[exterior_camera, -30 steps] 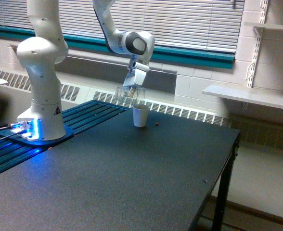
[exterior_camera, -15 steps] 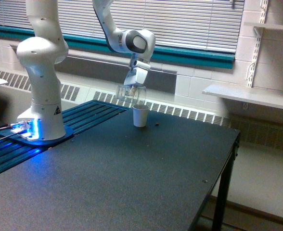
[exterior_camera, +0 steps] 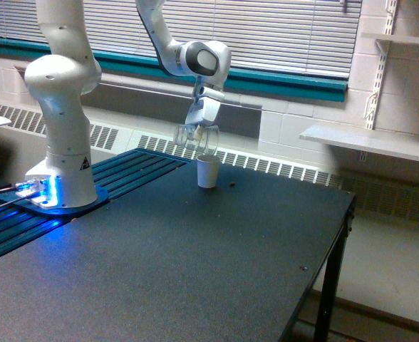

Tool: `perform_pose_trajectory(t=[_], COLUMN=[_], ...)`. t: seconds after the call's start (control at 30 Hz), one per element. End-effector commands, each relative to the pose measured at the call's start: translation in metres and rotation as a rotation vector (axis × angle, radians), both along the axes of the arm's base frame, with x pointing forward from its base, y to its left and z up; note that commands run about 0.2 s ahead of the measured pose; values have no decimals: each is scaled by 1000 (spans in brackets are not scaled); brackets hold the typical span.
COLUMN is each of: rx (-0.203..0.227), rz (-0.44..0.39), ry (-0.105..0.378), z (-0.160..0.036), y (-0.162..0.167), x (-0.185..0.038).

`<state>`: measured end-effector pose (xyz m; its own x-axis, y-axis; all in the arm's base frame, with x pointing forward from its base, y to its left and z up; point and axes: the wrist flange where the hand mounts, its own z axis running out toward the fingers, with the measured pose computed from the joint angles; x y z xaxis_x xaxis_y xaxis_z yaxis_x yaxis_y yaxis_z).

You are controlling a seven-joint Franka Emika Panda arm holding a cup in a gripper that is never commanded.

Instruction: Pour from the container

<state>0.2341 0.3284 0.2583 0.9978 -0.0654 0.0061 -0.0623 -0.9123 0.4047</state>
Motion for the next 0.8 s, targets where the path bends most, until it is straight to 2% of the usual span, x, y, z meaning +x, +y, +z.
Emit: perform_pose_trajectory(t=[0.03,0.8], rx=[6,81], rz=[-15,-76], ry=[-14,-156], z=[6,36], y=[-4,-2], x=[5,33])
